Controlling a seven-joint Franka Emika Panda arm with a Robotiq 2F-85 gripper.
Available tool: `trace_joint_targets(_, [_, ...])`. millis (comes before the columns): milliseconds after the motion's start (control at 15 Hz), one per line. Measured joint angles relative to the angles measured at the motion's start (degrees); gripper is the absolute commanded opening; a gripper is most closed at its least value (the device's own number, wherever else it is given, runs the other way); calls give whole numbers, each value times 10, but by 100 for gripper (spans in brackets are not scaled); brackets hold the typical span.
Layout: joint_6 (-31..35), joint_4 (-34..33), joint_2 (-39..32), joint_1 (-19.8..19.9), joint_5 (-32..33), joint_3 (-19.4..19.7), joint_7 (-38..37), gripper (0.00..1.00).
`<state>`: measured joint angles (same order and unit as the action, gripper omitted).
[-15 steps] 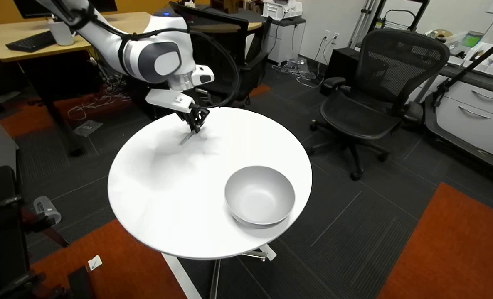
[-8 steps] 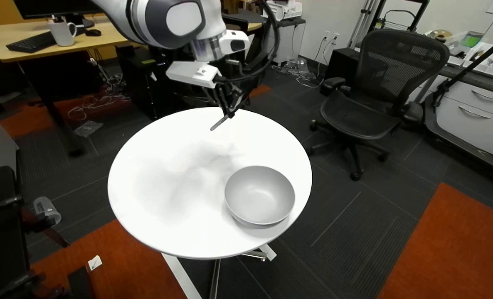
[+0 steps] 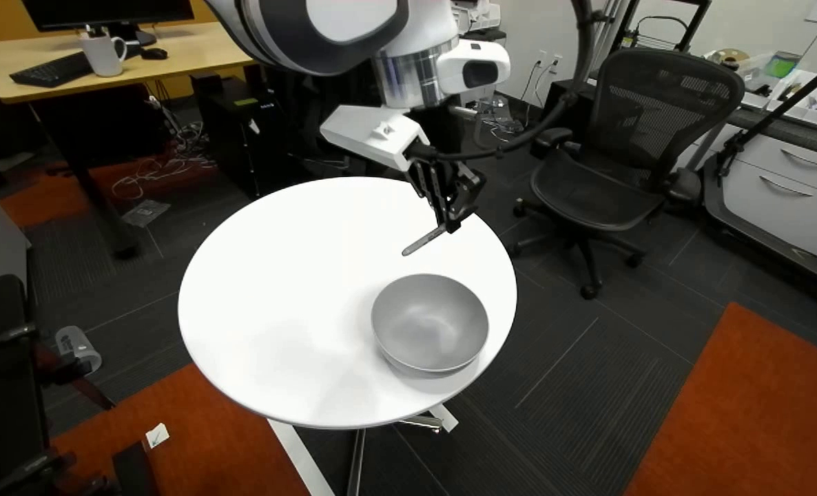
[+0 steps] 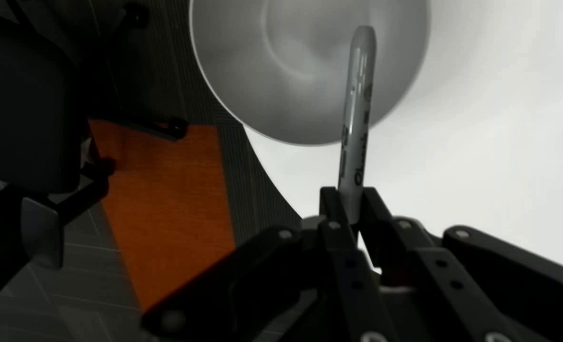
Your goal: Move the marker to the left, put it in the bowl, then put it back on the table
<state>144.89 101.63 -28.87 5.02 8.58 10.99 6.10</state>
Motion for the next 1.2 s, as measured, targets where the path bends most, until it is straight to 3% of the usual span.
trace_joint_targets(267, [5, -5, -28, 29, -1, 1, -7, 4])
trace_joint_targets(333, [7, -7, -37, 33, -1, 1, -11, 40])
trace_joint_targets(400, [9, -10, -45, 35, -1, 1, -15, 40])
trace_joint_targets(933, [9, -36, -71, 36, -3, 1, -43, 100])
trace_joint_targets(1200, [9, -37, -71, 38, -4, -1, -42, 100])
